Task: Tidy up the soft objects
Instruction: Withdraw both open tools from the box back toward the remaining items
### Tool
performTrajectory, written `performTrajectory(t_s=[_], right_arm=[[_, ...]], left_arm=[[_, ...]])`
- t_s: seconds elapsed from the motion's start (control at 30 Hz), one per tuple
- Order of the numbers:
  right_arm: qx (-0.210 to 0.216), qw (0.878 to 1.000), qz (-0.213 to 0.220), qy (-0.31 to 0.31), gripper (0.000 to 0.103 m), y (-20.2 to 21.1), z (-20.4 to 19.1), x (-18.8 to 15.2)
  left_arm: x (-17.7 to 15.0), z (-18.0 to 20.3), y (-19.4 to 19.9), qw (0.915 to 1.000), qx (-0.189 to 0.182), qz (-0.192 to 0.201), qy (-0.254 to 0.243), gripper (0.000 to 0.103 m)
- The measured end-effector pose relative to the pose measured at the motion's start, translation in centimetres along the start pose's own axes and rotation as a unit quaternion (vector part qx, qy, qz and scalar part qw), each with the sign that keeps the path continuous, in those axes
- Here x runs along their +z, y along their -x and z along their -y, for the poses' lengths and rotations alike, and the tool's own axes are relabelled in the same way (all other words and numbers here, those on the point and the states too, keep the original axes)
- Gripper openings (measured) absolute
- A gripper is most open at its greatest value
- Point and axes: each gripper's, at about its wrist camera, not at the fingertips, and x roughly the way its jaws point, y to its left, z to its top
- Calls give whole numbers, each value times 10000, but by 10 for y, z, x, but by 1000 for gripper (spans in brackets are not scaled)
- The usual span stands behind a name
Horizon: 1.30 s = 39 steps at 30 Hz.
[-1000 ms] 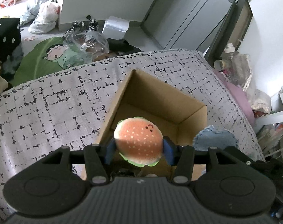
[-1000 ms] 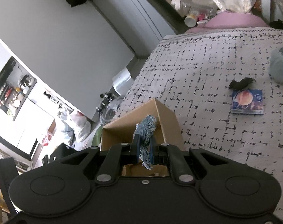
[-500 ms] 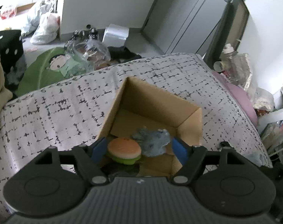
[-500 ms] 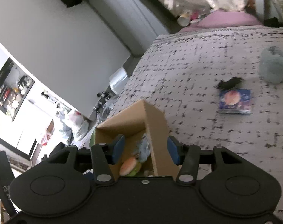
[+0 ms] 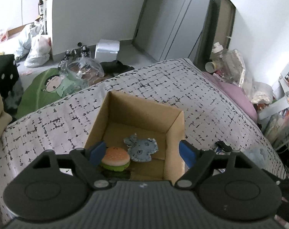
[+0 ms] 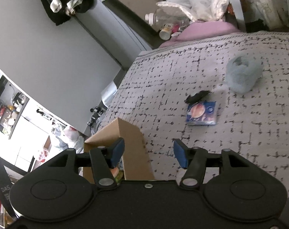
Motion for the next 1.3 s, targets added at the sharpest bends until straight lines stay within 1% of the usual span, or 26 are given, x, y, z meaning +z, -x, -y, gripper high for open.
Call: performTrajectory(t_s=[0.1,0.23,0.33,0.43,0.57,0.7,0.83,1.0,1.1,1.23,1.3], right_arm=[[19,10000,59,22,58,10,9,3],[19,9999,109,65,59,26,25,7],[-21,9998,154,147,60,36,37,10],[-138,9992,227,285,64,43,46,13],[-87,9991,246,329,65,47,59,16],[-30,9994,294,205,65,48,71,21],[6,9991,384,168,65,51,79,25],[47,9991,412,-95,65,50,94,29],[-8,9988,436,-241,65,48,102,32],[-108,9982,449,-376,70,43,109,36],[-169,9979,434,-443,70,39,112,37]], left_arm=[[0,6,1,10000,21,-48,-17,82],[-1,18,10,9997,32,9,-245,82],[-4,26,12,9997,-37,-51,-250,82],[-8,34,13,9995,-36,-93,-297,82],[-11,48,15,9990,-101,-95,-435,82],[-13,62,16,9984,-262,-123,-491,82],[-15,79,13,9976,-268,-125,-630,82],[-19,98,8,9966,-401,-172,-703,82],[-21,108,5,9955,-437,-181,-815,83],[-23,119,-2,9946,-470,-232,-896,83],[-23,122,-6,9944,-494,-279,-896,82]])
